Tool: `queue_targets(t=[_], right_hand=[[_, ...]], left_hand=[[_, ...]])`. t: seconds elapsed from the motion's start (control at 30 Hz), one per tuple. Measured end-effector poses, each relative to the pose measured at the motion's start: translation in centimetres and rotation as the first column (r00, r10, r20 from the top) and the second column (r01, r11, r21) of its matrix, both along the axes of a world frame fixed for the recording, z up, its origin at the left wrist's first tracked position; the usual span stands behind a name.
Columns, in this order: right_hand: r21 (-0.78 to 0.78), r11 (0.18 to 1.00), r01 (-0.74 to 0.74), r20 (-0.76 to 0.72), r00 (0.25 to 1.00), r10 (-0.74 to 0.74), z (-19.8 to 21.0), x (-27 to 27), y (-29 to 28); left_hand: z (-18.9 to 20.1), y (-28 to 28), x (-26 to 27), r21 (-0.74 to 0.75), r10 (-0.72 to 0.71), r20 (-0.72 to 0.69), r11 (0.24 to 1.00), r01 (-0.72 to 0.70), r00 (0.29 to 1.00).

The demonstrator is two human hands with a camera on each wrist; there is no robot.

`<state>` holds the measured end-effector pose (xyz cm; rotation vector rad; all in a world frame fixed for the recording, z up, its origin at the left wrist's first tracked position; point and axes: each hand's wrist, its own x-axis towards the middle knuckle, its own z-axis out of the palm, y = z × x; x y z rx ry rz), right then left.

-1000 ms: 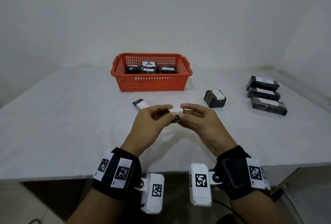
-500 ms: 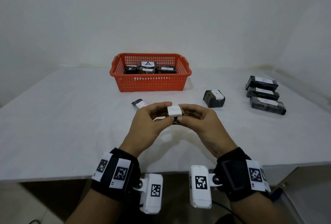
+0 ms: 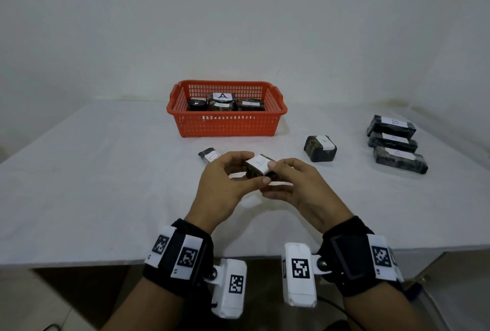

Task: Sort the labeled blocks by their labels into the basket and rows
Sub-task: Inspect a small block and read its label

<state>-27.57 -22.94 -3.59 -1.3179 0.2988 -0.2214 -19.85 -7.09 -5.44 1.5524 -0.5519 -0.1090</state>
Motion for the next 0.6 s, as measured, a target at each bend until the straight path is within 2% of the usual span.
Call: queue_targets(t=[0.27, 0.37, 0.47, 0.6], right_hand=[[-0.068, 0.997, 0.035, -0.001, 0.999, -0.035, 1.6, 2.1, -0.4], [-0.103, 0.994, 0.038, 0.001, 0.999, -0.038, 2.7, 3.1, -0.7], [-0.151, 0.988, 0.035, -0.007, 0.999, -0.037, 4.0, 4.6, -1.2], [-0.136, 0.991, 0.012, -0.025, 1.000, -0.016, 5.9, 7.7, -2.3]], left_hand=[[1.3, -0.3, 1.3, -0.043, 0.020, -0.066, 0.999, -0.023, 0.998], [2.0, -0.7, 2.8, -0.045, 0.064, -0.107, 0.997, -0.069, 0.992], [3.0, -1.3, 4.7, -0.014, 0.058, -0.128, 0.998, -0.060, 0.990], [4.9, -2.4, 7.8, -0.003, 0.050, -0.130, 0.999, -0.051, 0.990]])
